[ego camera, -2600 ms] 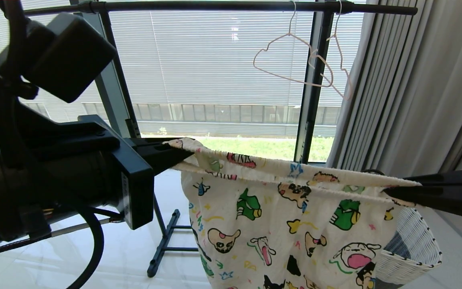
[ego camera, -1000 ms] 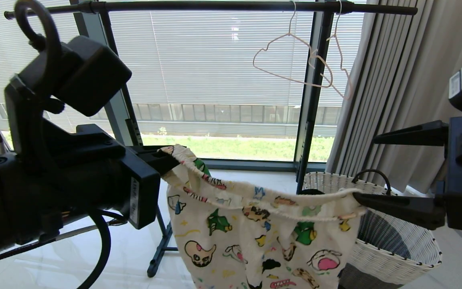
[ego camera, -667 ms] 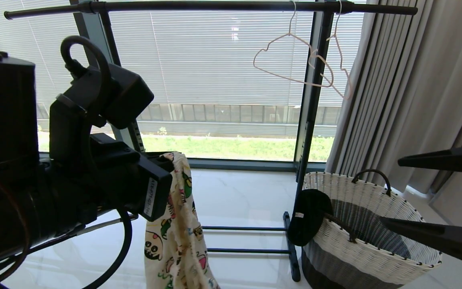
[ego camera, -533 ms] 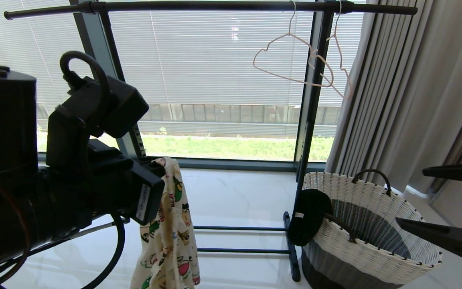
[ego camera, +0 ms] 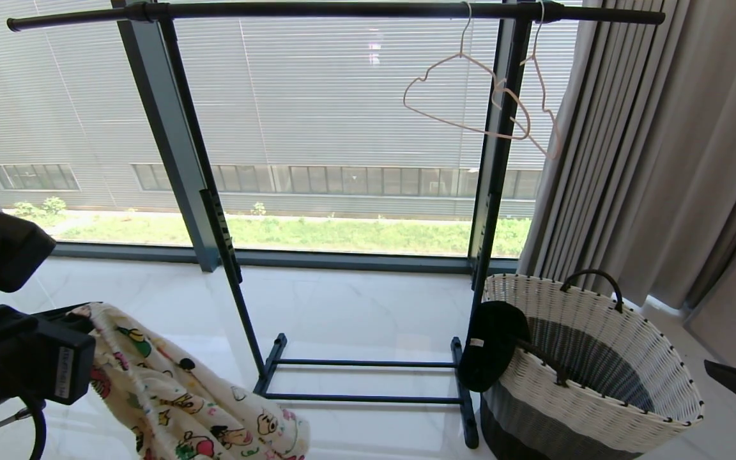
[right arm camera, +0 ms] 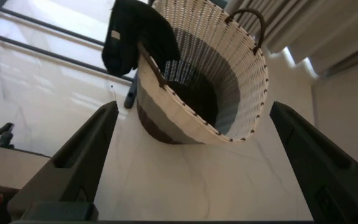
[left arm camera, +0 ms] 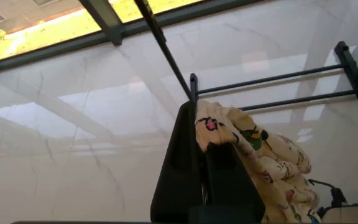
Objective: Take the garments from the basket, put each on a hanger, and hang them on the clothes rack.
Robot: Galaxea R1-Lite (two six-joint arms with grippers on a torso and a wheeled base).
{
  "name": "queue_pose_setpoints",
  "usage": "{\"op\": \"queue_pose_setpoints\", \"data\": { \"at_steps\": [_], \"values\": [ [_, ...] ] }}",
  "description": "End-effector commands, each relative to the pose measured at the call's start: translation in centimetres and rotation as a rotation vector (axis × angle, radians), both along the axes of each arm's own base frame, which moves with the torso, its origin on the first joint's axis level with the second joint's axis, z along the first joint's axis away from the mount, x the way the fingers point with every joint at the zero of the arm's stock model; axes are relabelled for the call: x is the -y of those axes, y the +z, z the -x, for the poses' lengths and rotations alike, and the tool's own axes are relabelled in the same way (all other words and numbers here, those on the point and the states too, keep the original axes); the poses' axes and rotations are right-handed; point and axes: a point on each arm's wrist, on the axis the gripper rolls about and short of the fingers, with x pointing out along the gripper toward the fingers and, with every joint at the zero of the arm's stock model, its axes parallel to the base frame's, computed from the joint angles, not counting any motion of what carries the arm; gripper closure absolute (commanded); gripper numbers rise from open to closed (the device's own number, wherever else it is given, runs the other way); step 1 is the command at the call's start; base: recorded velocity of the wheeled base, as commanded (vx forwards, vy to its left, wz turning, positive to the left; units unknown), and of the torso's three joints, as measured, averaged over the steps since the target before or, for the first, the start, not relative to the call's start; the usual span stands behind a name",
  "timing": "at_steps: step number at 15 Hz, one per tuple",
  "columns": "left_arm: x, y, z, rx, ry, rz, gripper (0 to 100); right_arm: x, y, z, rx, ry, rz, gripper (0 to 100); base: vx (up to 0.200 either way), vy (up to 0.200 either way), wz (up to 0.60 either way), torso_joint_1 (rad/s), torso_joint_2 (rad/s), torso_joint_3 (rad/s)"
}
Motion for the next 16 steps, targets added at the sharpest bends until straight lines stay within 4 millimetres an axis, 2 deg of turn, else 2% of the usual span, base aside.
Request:
{"op": "queue_pose_setpoints", "data": {
  "at_steps": [1, 7, 16],
  "values": [
    [-1.4, -0.4, 1.5, 0.027, 0.082, 0.011, 100, 0.5, -1.2, 0.4, 0.011, -0.041, 0.021, 0, 0.000, 0.000, 0.00, 0.000, 0.00, 0.000],
    [-1.6, -1.4, 1.6, 0.029, 0.104, 0.016, 100, 0.5, -1.2, 0.4, 0.034, -0.037, 0.033, 0, 0.000, 0.000, 0.00, 0.008, -0.02, -0.018],
    [-1.8, -1.2, 2.0, 0.064, 0.111, 0.024, 100, 0.5, -0.7, 0.3, 0.052, -0.036, 0.028, 0, 0.000, 0.000, 0.00, 0.154, -0.42, -0.262]
  ]
}}
